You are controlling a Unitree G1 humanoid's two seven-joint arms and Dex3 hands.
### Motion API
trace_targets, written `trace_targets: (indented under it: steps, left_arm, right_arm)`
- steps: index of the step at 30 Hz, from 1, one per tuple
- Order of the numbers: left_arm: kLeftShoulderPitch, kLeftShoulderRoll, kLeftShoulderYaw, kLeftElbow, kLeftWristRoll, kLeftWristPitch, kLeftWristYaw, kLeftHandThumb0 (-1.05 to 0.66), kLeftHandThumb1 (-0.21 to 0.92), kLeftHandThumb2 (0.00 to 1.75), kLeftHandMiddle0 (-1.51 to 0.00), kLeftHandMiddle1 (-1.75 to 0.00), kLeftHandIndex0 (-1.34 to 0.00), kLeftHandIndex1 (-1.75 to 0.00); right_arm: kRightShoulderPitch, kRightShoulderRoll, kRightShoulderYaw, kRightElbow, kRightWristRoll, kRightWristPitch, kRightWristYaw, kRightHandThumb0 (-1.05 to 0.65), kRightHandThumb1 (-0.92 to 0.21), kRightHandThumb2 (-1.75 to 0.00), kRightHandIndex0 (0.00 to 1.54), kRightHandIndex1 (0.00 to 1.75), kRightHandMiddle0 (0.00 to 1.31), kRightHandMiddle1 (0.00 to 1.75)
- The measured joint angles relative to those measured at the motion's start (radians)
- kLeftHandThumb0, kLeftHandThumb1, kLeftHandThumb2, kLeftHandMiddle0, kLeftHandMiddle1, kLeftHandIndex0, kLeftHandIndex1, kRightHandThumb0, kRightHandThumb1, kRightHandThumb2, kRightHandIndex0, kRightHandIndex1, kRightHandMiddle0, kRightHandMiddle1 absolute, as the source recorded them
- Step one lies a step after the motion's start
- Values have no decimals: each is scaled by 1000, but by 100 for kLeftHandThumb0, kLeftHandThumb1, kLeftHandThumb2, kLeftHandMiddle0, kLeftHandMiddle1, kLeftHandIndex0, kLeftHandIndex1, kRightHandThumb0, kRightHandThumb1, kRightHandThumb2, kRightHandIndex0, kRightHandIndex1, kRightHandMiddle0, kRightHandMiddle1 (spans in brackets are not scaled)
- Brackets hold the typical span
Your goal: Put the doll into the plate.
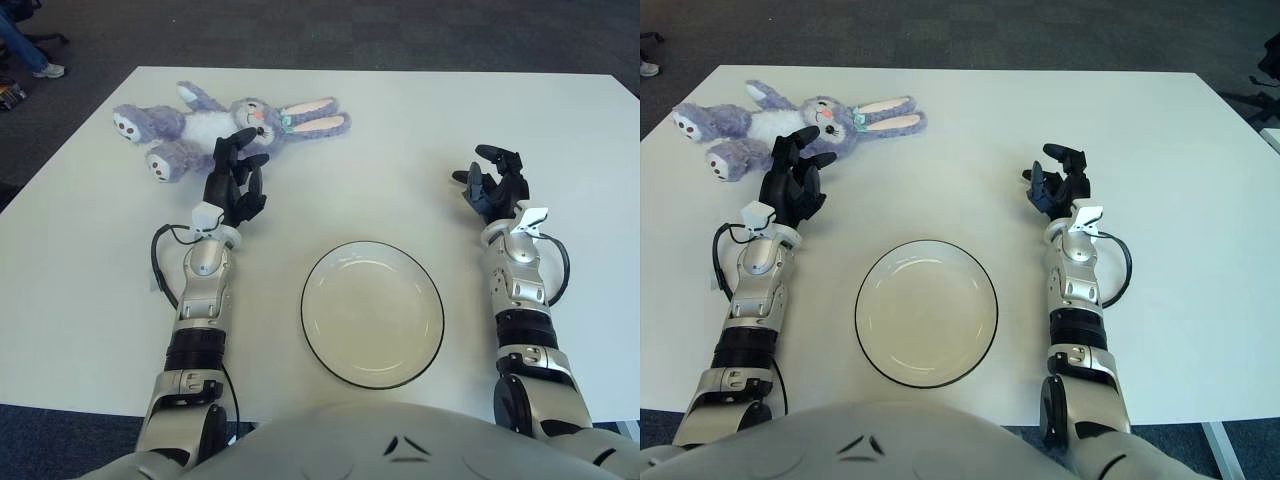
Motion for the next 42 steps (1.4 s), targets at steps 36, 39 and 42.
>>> trace_targets:
  steps: [36,39,42]
  left_arm:
    - [-47,3,-46,91,218,-140,304,-61,68,76,-45,-174,-5,-147]
    - [-53,-2,-46,99,257,-148,372,-63,67,75,-36,-175,-3,-145]
    - [-60,-3,-46,114,298,-162,444,-63,67,75,-35,-175,-3,-142]
  right_arm:
    - [-13,-46,91,65,-124,-180,-71,45,-34,-128,59,173,0,145]
    - [-16,-46,91,73,-123,-180,-71,46,-32,-130,60,174,0,143]
    - [-19,-46,91,79,-121,-180,-69,45,-33,-129,59,174,0,143]
